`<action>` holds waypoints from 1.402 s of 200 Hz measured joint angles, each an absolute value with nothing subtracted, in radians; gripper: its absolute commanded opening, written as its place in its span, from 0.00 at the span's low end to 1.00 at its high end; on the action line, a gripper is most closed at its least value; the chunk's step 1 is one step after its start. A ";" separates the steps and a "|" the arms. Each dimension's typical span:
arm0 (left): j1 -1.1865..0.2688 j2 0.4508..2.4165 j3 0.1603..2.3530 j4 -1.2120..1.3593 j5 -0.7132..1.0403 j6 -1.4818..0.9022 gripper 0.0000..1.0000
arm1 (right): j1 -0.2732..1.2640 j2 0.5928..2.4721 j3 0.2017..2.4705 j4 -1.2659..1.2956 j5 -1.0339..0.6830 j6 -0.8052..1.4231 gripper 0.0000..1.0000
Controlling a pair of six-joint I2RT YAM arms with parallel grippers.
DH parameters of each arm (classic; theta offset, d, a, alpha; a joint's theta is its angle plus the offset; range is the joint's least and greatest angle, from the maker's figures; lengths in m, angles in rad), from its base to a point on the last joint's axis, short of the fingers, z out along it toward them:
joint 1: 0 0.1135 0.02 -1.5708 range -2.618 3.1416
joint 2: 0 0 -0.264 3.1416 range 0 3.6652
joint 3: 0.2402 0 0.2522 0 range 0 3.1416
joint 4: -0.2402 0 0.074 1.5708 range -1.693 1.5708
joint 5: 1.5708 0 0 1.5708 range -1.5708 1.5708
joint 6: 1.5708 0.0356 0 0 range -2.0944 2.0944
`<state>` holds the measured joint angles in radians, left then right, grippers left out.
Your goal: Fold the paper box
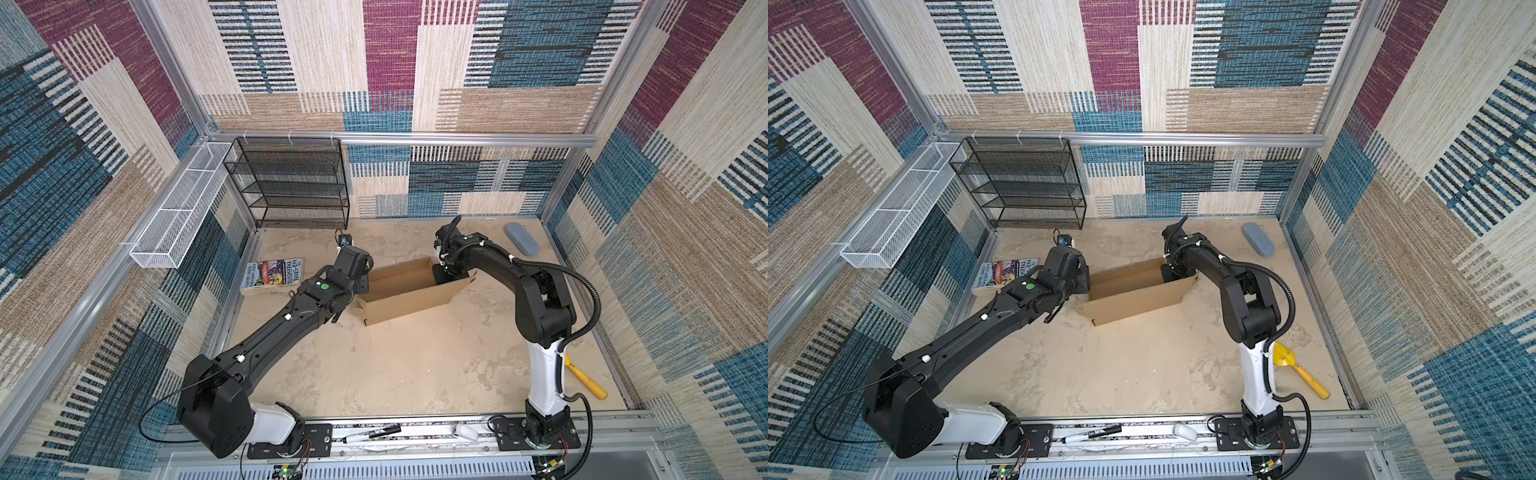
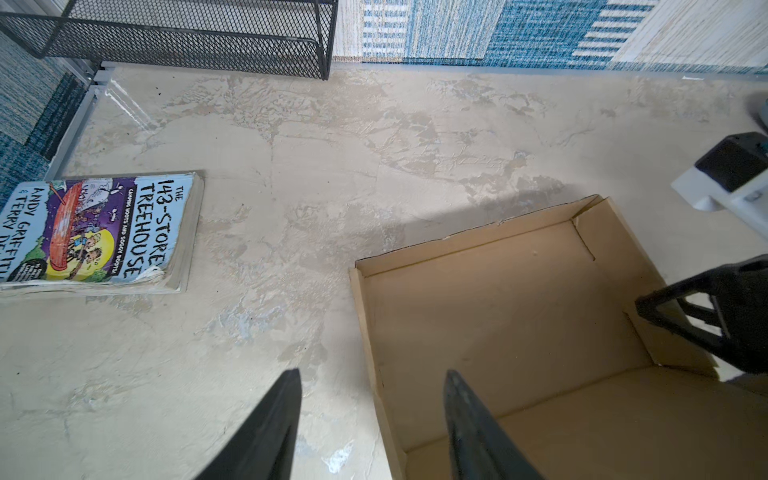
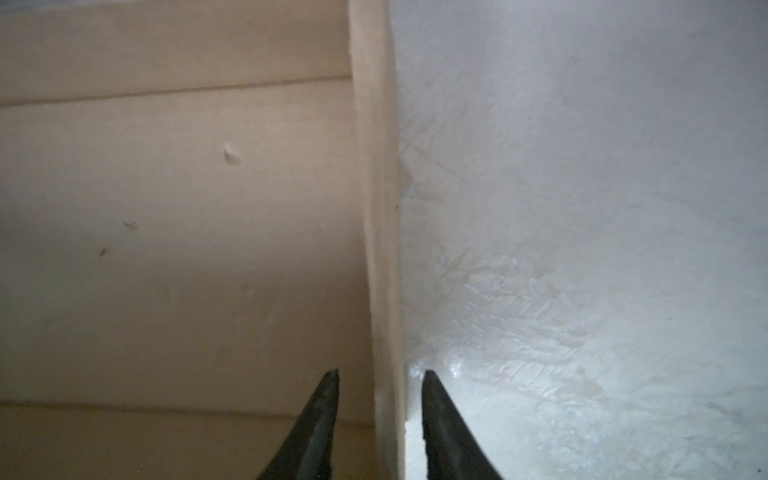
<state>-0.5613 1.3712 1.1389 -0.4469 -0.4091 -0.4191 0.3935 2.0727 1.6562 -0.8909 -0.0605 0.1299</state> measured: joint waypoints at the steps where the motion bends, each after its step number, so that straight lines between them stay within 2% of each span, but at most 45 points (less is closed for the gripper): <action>1: -0.561 1.370 1.139 -0.448 -0.409 -0.419 0.58 | 0.393 2.071 1.655 -0.890 -0.061 0.130 0.46; 64: -0.532 1.248 1.163 -0.557 -0.439 -0.419 0.58 | 0.392 2.011 1.635 -0.832 -0.065 0.132 0.54; 134: -0.526 1.130 1.219 -0.777 -0.442 -0.461 0.00 | 0.380 1.980 1.633 -0.715 -0.041 0.053 0.58; 189: -0.605 1.027 1.200 -0.950 -0.385 -0.600 0.00 | 0.358 1.934 1.617 -0.605 -0.079 -0.024 0.56; 236: -0.843 1.040 1.082 -1.000 -0.367 -0.805 0.00 | 0.343 1.876 1.509 -0.535 -0.171 -0.074 0.50; 280: -1.069 1.065 1.024 -0.998 -0.500 -1.022 0.00 | 0.334 1.798 1.401 -0.454 -0.289 -0.095 0.49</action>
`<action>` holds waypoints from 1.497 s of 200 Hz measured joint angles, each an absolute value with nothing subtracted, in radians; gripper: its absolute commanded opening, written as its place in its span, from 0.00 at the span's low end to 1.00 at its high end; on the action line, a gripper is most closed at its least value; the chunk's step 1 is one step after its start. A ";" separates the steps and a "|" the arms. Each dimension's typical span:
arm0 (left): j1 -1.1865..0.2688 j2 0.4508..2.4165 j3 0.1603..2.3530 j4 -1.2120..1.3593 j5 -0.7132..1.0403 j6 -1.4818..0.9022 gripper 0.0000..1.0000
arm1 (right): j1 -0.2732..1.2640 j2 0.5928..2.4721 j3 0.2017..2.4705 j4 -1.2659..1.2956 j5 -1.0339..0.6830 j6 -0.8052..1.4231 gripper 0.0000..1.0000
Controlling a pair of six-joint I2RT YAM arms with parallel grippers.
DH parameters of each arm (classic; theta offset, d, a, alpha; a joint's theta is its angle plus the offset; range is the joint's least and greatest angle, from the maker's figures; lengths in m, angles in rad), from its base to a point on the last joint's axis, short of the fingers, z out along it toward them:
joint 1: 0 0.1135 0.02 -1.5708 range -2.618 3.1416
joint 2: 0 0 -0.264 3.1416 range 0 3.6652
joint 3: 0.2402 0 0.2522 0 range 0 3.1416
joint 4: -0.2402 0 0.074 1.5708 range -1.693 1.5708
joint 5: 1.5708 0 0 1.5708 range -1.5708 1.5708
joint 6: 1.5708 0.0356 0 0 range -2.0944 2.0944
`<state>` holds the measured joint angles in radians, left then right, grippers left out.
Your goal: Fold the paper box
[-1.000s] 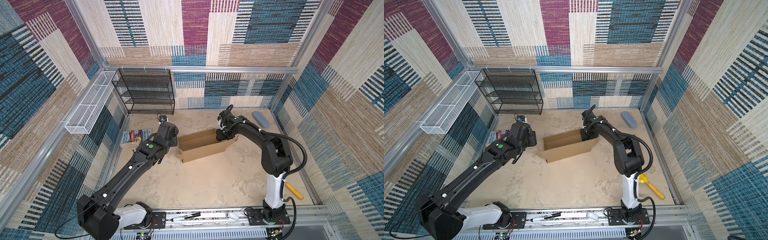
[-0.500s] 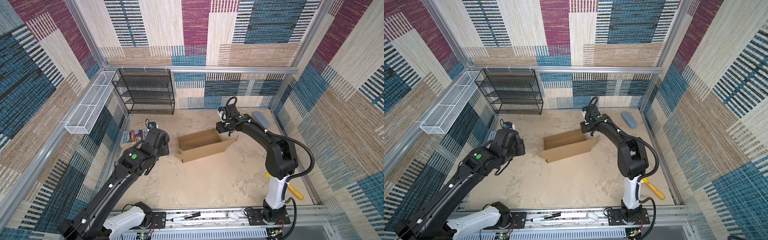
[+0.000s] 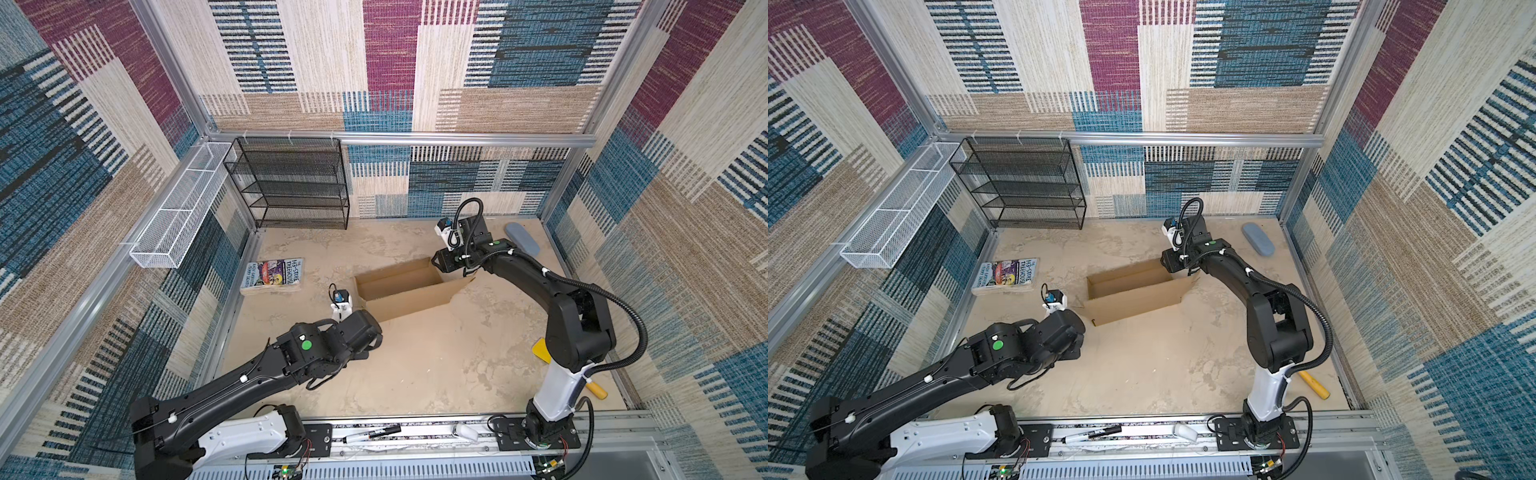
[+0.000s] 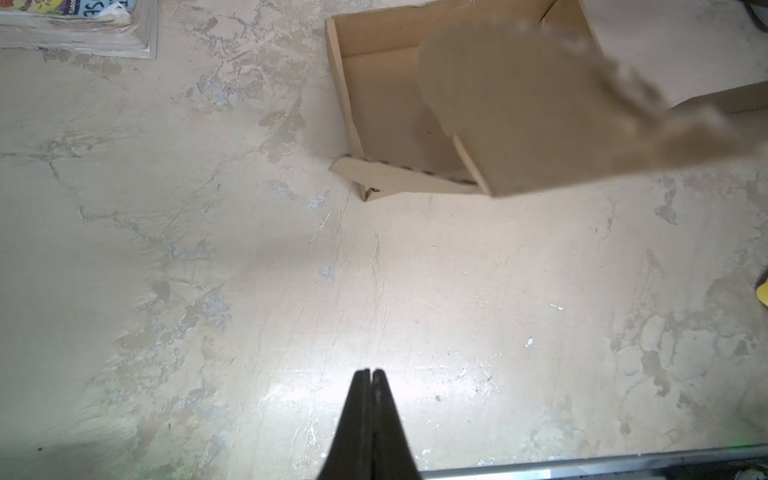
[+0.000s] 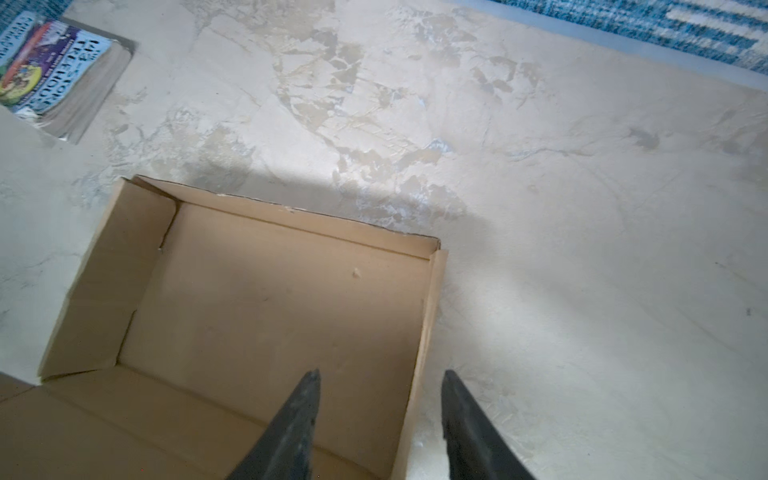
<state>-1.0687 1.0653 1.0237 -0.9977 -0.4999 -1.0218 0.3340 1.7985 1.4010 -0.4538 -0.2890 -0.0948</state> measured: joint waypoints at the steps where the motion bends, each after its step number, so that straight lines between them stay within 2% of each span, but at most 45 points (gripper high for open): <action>1: -1.073 1.068 1.022 -0.995 -0.504 -1.027 0.00 | 0.334 1.797 1.399 -0.453 -0.291 -0.095 0.49; 74: -1.113 1.250 0.933 -0.700 -0.606 -1.069 0.00 | 0.336 1.681 1.210 -0.385 -0.363 -0.095 0.49; 126: -1.044 1.304 1.000 -0.589 -0.678 -0.991 0.00 | 0.338 1.631 1.174 -0.384 -0.385 -0.106 0.49; 217: -0.877 1.372 1.063 -0.465 -0.665 -0.838 0.00 | 0.398 1.626 1.164 -0.394 -0.450 -0.130 0.48; 299: -0.813 1.535 1.213 -0.381 -0.599 -0.751 0.00 | 0.449 1.591 1.151 -0.386 -0.548 -0.135 0.48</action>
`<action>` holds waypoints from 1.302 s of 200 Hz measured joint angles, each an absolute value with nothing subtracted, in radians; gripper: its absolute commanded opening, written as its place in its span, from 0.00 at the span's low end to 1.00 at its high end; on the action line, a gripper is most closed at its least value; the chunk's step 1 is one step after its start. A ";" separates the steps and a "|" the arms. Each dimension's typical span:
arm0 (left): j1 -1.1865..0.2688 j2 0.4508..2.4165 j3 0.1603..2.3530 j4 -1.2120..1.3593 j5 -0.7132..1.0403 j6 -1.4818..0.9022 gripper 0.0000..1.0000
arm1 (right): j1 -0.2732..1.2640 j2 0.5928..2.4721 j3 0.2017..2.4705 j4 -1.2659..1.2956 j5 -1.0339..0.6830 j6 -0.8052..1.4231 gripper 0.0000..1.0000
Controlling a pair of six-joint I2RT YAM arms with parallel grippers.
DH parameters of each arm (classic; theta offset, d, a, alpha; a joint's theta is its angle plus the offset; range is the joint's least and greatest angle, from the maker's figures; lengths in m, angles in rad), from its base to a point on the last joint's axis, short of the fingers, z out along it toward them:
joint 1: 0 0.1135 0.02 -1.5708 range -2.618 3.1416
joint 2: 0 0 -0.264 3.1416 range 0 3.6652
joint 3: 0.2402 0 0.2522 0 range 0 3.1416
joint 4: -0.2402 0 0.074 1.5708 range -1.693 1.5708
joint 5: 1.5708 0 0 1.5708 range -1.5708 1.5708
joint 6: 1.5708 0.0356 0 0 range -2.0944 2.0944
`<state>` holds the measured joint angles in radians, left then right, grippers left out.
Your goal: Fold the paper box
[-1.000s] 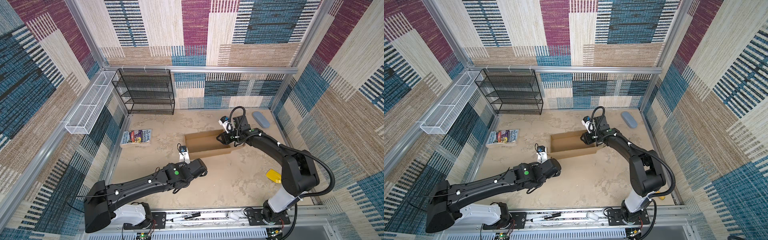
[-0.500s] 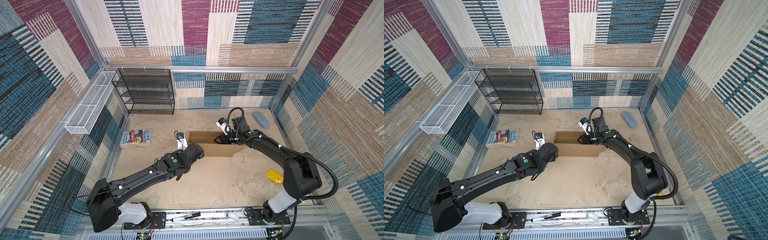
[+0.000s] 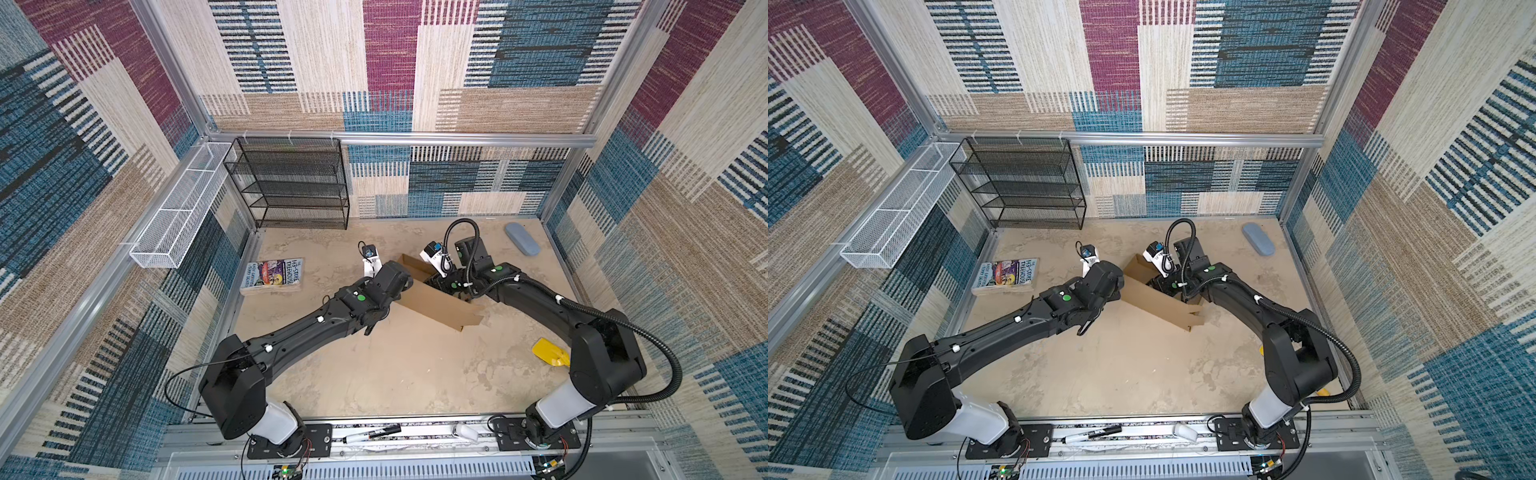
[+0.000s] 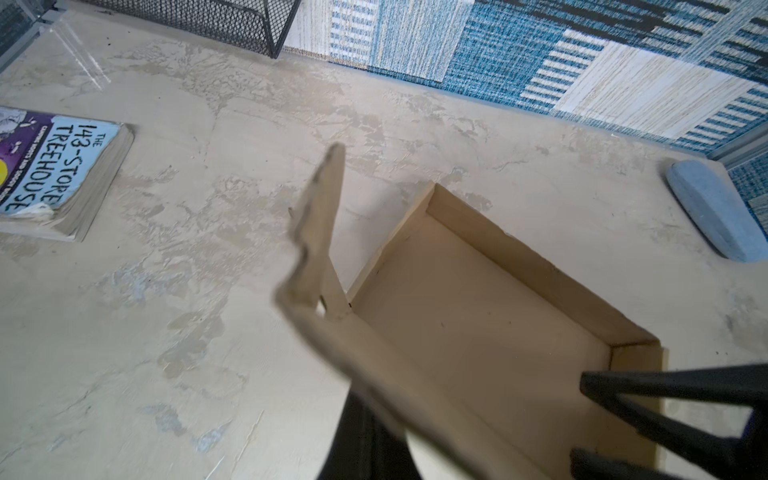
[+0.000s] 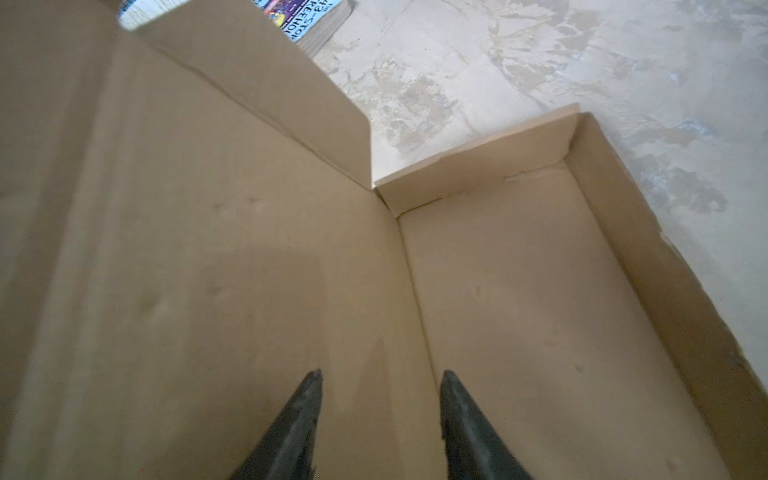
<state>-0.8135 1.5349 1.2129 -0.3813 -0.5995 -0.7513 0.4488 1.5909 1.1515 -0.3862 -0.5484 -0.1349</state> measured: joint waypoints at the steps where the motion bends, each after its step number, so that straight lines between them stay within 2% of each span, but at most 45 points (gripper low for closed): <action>1: -0.812 1.538 1.217 -0.380 -0.598 -0.749 0.00 | 0.449 1.591 1.151 -0.386 -0.549 -0.135 0.48; 95: -0.711 1.744 1.504 -0.372 -0.413 -0.632 0.00 | 0.478 1.547 1.077 -0.300 -0.540 -0.076 0.48; 180: -0.697 1.552 1.280 -0.413 -0.168 -0.602 0.00 | 0.498 1.390 0.881 -0.215 -0.439 0.050 0.45; 260: -0.696 1.570 1.275 -0.395 -0.014 -0.607 0.00 | 0.641 1.336 0.763 -0.120 -0.407 0.128 0.44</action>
